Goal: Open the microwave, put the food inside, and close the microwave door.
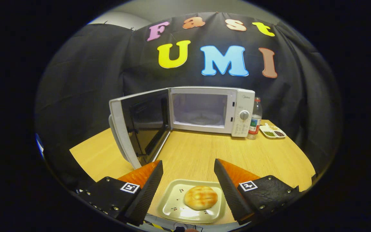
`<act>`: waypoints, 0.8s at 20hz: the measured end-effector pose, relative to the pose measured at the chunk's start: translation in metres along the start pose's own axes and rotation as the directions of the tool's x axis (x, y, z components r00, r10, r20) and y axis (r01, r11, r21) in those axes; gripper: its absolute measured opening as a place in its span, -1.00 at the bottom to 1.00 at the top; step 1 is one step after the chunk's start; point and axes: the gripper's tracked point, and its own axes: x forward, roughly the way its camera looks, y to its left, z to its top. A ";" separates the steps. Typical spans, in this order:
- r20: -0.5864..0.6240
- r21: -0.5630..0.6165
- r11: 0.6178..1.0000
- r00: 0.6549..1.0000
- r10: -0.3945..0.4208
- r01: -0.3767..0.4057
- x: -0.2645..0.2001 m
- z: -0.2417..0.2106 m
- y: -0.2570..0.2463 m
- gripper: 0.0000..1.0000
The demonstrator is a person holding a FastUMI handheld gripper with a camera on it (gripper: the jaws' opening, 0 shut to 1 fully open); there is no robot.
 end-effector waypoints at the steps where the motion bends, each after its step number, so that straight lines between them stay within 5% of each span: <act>1: -0.025 0.001 1.000 1.000 -0.005 0.005 0.004 -0.011 -0.003 0.93; 16: -0.291 0.049 0.999 0.957 0.007 0.008 0.025 -0.102 -0.017 0.97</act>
